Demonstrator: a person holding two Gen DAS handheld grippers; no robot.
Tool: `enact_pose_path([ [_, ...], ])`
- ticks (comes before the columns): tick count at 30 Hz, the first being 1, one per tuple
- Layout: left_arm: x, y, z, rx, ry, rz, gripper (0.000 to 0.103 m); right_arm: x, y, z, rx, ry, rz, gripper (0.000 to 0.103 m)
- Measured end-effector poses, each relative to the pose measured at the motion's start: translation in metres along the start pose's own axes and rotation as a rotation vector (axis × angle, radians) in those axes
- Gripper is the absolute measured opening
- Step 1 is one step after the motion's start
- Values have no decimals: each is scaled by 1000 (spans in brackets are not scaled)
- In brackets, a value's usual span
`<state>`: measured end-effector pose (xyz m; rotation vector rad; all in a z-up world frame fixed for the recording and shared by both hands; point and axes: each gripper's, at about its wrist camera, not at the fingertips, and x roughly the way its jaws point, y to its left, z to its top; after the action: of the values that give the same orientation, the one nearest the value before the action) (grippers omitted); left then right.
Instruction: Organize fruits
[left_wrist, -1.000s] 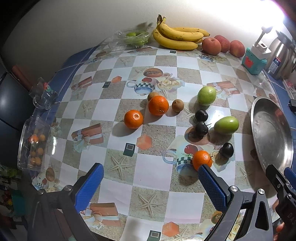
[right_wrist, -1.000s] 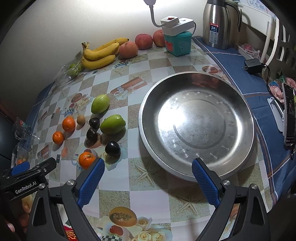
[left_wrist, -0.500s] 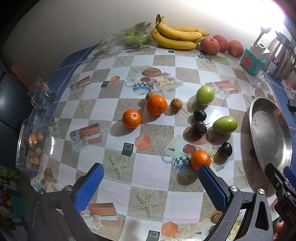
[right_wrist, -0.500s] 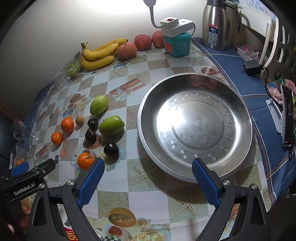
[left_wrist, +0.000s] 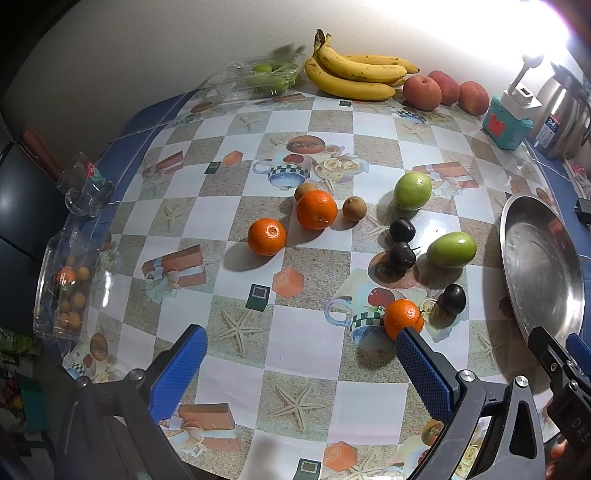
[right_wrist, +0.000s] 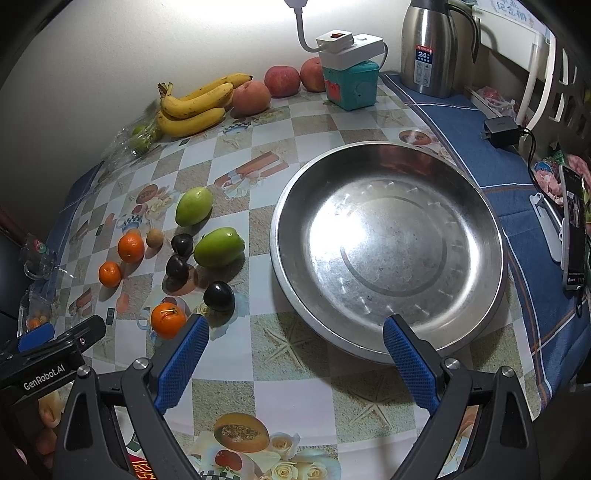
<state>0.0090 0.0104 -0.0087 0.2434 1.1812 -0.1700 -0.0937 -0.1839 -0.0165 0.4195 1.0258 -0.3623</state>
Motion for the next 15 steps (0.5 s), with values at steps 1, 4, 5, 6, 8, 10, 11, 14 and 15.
enact_pose_path([
  [1, 0, 0, 0, -1, -1, 1, 103, 0, 0, 0, 3, 5, 1, 96],
  [4, -2, 1, 0, 0, -7, -2, 103, 1, -1, 0, 11, 23, 0, 96],
  [5, -2, 0, 0, 4, -8, -5, 103, 1, 0, 1, 15, 33, 2, 96],
  [6, -3, 0, 1, 7, -9, -12, 103, 2, 0, 1, 17, 36, 6, 96],
  [8, -5, 1, 3, 9, -21, -32, 103, 1, 1, 2, 20, 28, 21, 96],
  [10, -10, 4, 9, 4, -51, -40, 103, -1, 2, 4, 27, 10, 43, 96],
  [11, -12, 6, 12, -3, -59, -42, 103, -2, 3, 6, 30, 11, 55, 96],
  [14, -18, 12, 29, -53, -91, -48, 103, -6, 10, 16, 33, -3, 96, 96],
  [15, -18, 13, 32, -64, -94, -35, 103, -7, 13, 20, 31, -10, 100, 95],
])
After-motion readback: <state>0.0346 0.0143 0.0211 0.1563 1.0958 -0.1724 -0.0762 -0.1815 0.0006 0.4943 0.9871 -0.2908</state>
